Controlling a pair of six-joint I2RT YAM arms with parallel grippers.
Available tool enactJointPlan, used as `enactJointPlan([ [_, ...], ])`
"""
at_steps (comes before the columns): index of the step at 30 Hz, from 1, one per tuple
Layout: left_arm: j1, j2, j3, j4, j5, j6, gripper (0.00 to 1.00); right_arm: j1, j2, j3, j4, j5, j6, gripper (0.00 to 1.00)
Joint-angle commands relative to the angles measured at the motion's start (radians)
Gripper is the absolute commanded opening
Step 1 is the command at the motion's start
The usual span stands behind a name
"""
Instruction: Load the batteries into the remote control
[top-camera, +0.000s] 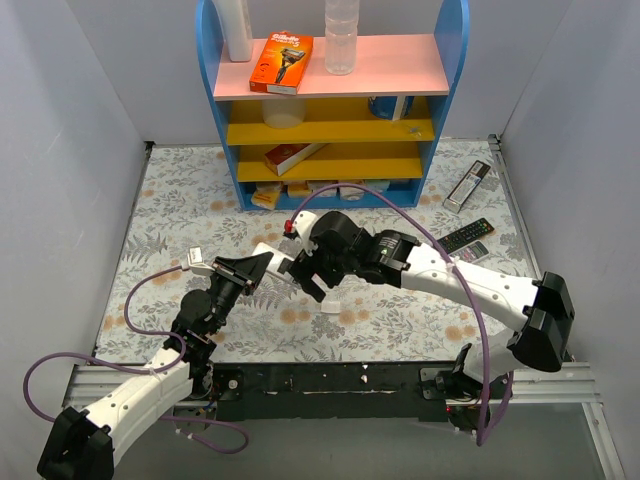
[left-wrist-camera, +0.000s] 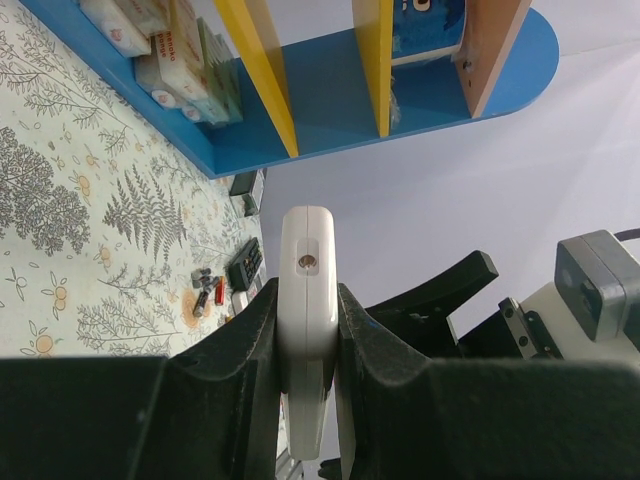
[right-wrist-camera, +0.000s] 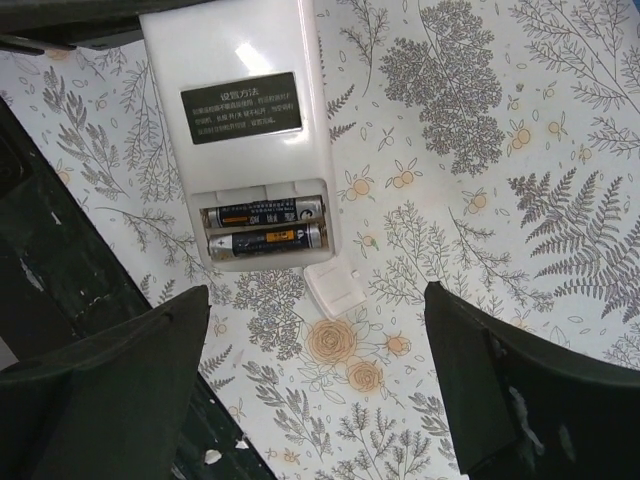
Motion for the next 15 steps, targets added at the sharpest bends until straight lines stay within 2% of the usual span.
enactJointPlan([
  [1, -0.003, -0.008, -0.095, 0.013, 0.013, -0.308, 0.0, -0.003, -0.059, -0.044, 0.14, -0.059, -0.008, 0.95],
  [8, -0.002, -0.02, -0.074, -0.016, 0.021, -0.285, 0.0, -0.003, -0.041, -0.058, 0.215, -0.071, -0.05, 0.96],
  [15, -0.003, -0.042, -0.051, -0.052, 0.024, -0.27, 0.0, -0.003, 0.021, -0.027, 0.194, -0.044, -0.088, 0.96],
])
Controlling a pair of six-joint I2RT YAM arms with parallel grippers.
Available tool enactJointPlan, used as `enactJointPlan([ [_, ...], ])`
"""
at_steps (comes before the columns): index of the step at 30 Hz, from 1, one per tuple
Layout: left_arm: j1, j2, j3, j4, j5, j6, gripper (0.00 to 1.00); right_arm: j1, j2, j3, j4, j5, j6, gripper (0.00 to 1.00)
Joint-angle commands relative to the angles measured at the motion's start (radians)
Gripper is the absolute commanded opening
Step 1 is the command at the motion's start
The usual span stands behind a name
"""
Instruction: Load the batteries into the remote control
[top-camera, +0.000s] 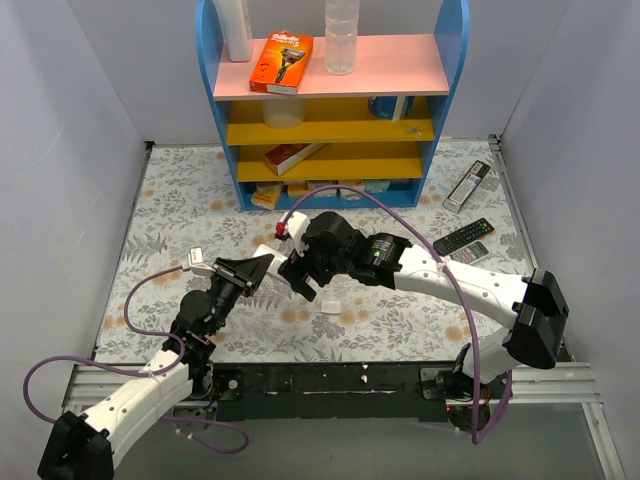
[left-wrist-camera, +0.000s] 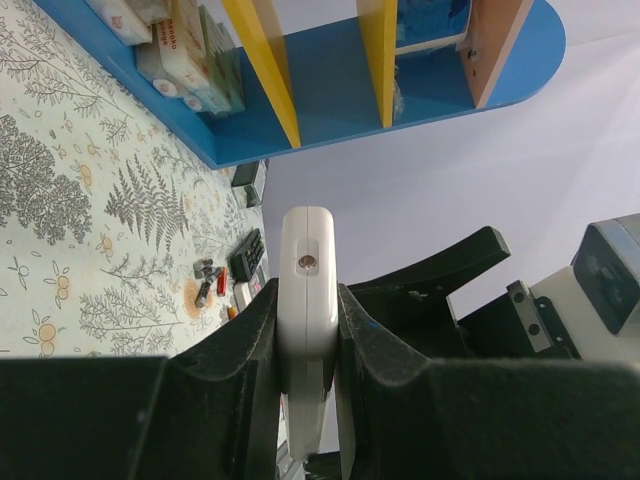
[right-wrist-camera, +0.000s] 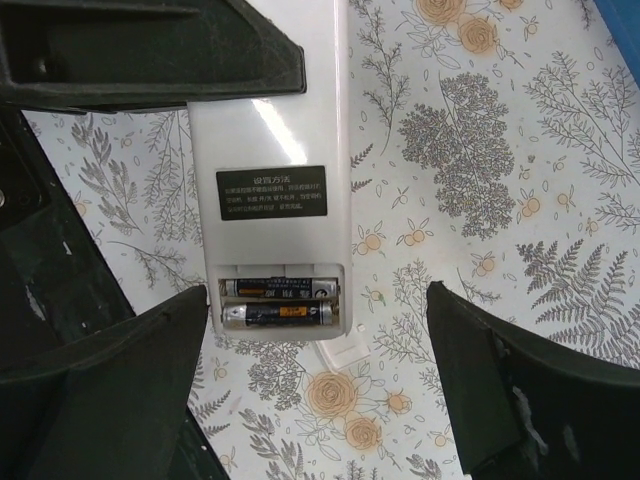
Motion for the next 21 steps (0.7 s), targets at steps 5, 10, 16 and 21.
enactJointPlan([
  [5, -0.003, -0.015, -0.046, -0.029, 0.005, -0.267, 0.0, 0.003, 0.059, 0.039, 0.026, -0.022, -0.052, 0.96],
  [10, -0.003, -0.003, -0.041, -0.025, 0.008, -0.264, 0.0, 0.003, 0.076, 0.046, 0.026, -0.039, -0.063, 0.86],
  [16, -0.003, 0.003, -0.041, -0.029, 0.012, -0.25, 0.0, 0.003, 0.094, 0.056, 0.021, -0.042, -0.073, 0.53],
  [21, -0.003, -0.011, -0.041, -0.054, 0.017, -0.182, 0.16, 0.003, 0.092, 0.043, 0.024, -0.07, -0.089, 0.16],
])
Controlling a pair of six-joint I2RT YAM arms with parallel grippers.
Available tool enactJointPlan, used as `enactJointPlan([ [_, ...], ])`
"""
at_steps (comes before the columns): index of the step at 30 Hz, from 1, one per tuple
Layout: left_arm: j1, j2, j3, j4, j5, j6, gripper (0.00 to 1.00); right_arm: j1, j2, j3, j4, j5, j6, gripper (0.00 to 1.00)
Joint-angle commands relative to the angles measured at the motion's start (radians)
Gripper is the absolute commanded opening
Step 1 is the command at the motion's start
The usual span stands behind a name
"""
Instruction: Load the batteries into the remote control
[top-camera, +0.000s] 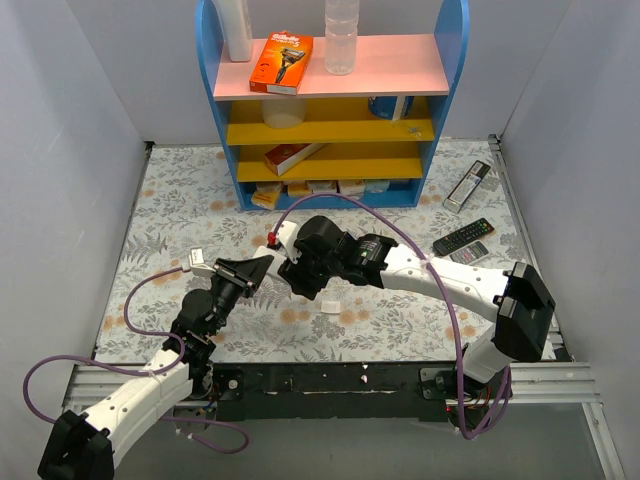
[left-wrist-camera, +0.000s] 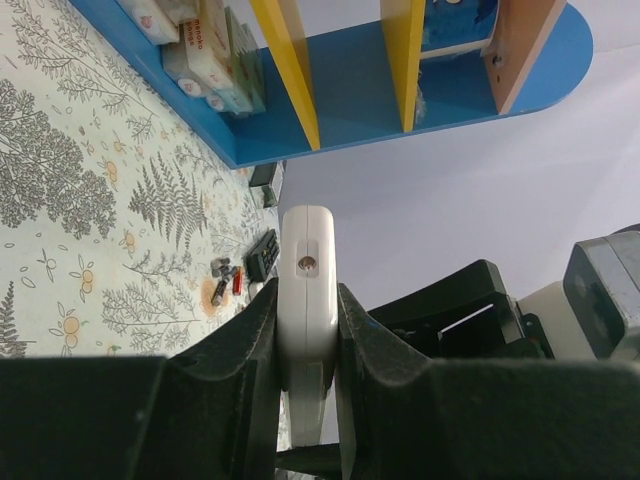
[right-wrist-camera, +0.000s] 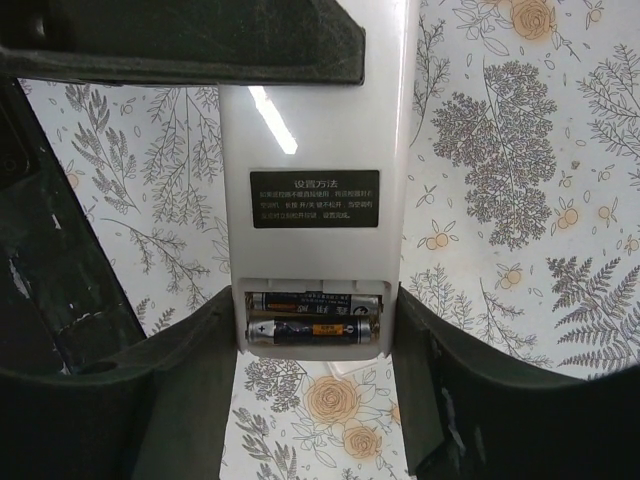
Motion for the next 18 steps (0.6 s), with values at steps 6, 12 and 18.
enactJointPlan([
  [6, -0.003, -0.115, 0.041, -0.275, -0.047, 0.006, 0.83, -0.005, 0.003, 0.004, 0.021, 0.0, -0.051, 0.12],
  [12, -0.003, -0.189, 0.276, -0.7, -0.235, 0.263, 0.98, -0.007, 0.033, -0.003, 0.01, 0.0, -0.065, 0.12],
  [18, -0.003, -0.206, 0.488, -1.005, -0.443, 0.413, 0.98, -0.008, 0.097, -0.01, 0.013, -0.011, -0.074, 0.13],
])
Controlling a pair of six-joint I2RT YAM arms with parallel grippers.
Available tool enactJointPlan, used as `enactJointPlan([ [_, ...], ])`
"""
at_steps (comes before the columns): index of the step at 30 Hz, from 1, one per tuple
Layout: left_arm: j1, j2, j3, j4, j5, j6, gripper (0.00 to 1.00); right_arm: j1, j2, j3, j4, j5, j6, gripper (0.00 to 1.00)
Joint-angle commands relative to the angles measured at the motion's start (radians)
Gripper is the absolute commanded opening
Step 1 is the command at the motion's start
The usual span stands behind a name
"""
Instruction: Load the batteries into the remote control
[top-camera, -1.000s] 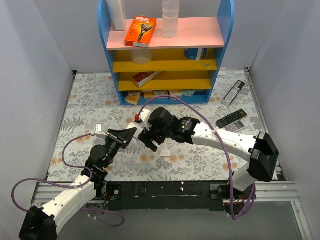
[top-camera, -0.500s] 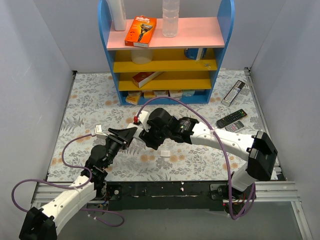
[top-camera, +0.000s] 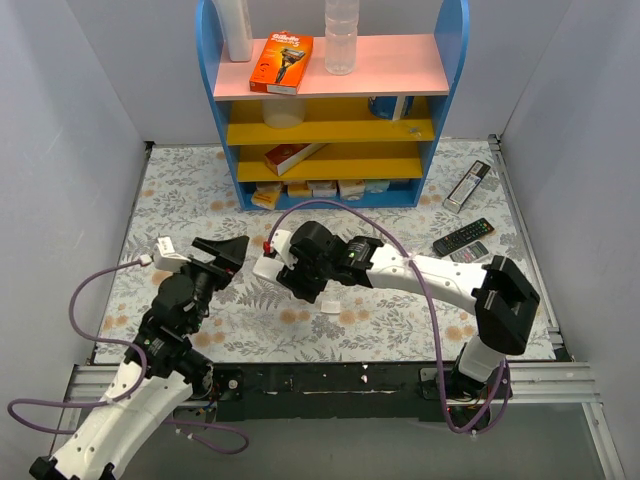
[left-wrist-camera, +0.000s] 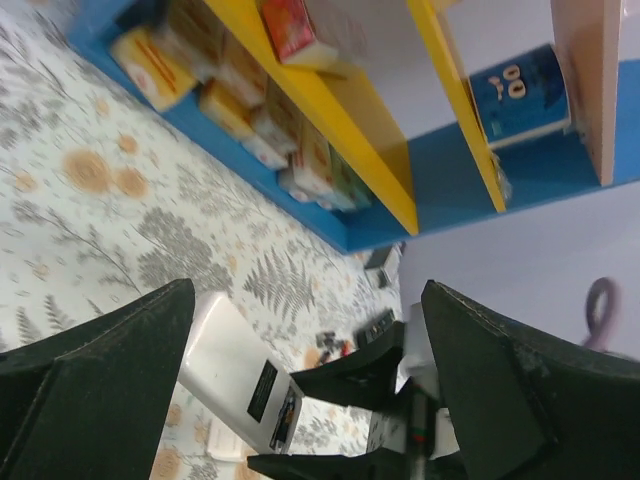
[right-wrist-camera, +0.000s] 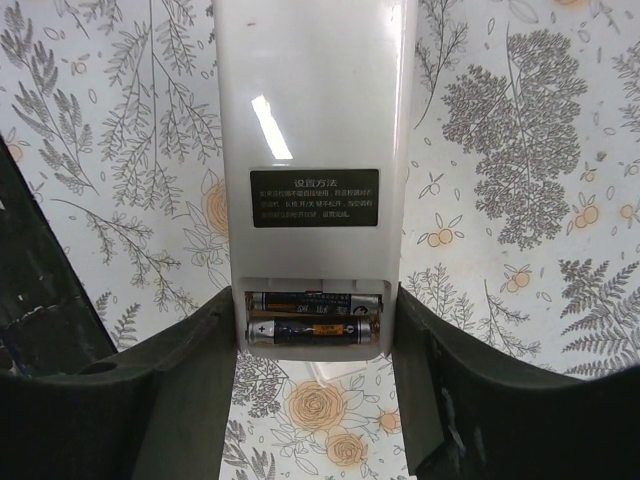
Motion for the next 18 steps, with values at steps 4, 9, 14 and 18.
enactJointPlan([
  [4, -0.001, -0.023, 0.213, -0.355, -0.287, 0.271, 0.98, -0.002, 0.083, -0.031, 0.041, -0.012, -0.041, 0.17],
  [9, -0.001, -0.063, 0.233, -0.352, -0.315, 0.399, 0.98, -0.002, 0.151, -0.043, 0.044, -0.012, -0.081, 0.21],
  [14, -0.001, -0.114, 0.21, -0.314, -0.281, 0.493, 0.98, -0.002, 0.194, -0.049, 0.055, -0.044, -0.113, 0.25],
  [18, -0.001, -0.151, 0.176, -0.292, -0.28, 0.516, 0.98, -0.002, 0.232, -0.037, 0.055, -0.058, -0.127, 0.32],
])
